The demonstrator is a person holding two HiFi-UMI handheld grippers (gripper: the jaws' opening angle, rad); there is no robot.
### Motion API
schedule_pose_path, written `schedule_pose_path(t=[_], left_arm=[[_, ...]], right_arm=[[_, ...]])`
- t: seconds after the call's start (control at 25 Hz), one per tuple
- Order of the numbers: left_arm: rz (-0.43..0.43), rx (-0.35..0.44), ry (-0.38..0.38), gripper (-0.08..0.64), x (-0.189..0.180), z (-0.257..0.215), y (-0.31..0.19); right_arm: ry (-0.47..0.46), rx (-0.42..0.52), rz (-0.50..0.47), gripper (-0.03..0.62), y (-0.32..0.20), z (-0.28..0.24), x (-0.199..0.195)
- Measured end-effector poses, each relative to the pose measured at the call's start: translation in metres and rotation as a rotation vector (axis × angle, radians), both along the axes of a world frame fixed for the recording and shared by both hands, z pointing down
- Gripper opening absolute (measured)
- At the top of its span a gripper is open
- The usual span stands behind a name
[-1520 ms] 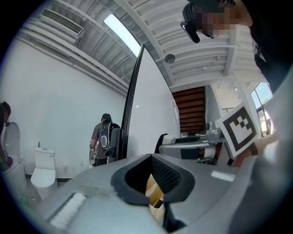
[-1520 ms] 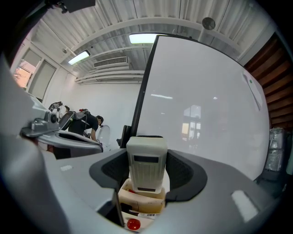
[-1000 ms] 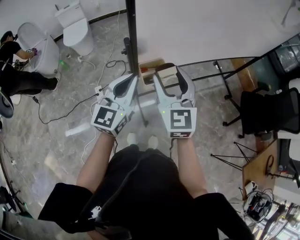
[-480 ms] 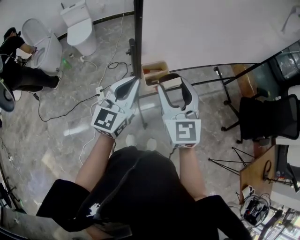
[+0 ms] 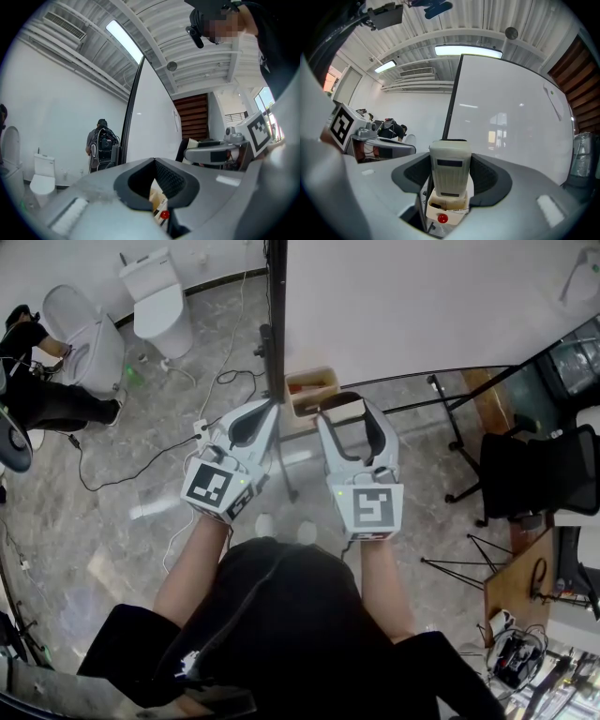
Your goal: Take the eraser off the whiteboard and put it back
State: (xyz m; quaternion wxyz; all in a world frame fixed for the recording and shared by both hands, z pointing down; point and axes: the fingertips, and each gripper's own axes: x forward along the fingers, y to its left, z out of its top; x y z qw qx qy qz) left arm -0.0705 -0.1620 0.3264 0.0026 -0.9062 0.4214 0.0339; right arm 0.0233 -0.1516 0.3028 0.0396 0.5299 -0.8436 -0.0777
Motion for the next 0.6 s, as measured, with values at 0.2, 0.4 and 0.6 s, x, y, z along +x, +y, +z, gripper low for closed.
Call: schedule_pose_path(t=[0.2, 0.4, 0.6], left_arm=[[0.017, 0.005, 0.004, 0.003, 0.0033, -0.0002, -0.0011], [0.012, 0.003, 0.002, 0.005, 0.0020, 0.0004, -0.0046], [0.015, 0.003, -0.002, 0.005, 0.0015, 0.0008, -0.0065]], right_arm=[[0.005, -0.002, 0.006, 0.265, -0.0021, 0.0012, 0.0001], [0.004, -0.010, 0.012, 0.265, -0.0039, 0.0033, 0.0001], [0.012, -0.011, 0.009, 0.265, -0.0066, 0.0041, -0.0014]])
